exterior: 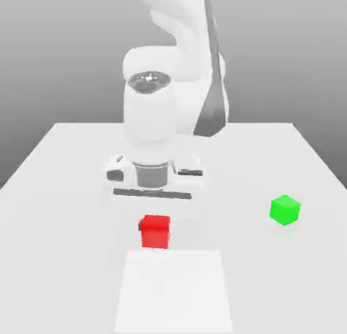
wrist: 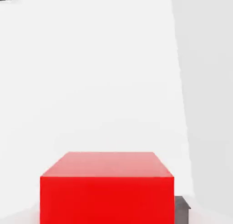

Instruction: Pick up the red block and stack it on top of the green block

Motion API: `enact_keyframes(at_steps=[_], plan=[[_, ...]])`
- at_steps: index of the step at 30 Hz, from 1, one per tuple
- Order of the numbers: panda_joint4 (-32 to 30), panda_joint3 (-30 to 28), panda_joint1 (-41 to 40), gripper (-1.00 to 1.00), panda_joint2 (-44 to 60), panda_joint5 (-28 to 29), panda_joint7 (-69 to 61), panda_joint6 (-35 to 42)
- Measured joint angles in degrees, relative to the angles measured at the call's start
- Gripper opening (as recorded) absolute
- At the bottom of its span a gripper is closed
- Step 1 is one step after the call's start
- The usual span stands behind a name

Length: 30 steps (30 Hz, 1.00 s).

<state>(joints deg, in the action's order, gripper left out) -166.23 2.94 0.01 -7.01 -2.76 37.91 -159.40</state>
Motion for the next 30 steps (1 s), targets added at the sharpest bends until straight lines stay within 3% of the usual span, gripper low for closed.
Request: enact_keyframes(at_steps=[18, 23, 27, 28, 30], plan=[[-2.87, 15.76, 41.09, -1.00, -9.53, -9.11, -41.58, 6.53], [-2.71, 17.99, 40.67, -1.00, -2.32, -5.37, -40.89, -0.48], [-2.57, 17.41, 38.96, -1.00, 5.79, 2.21, -35.76, -8.17], [-2.56, 16.87, 38.78, 1.00, 6.96, 3.61, -34.80, -9.26], [-2.56, 16.87, 39.34, 1.00, 6.96, 3.61, -34.80, -9.26]])
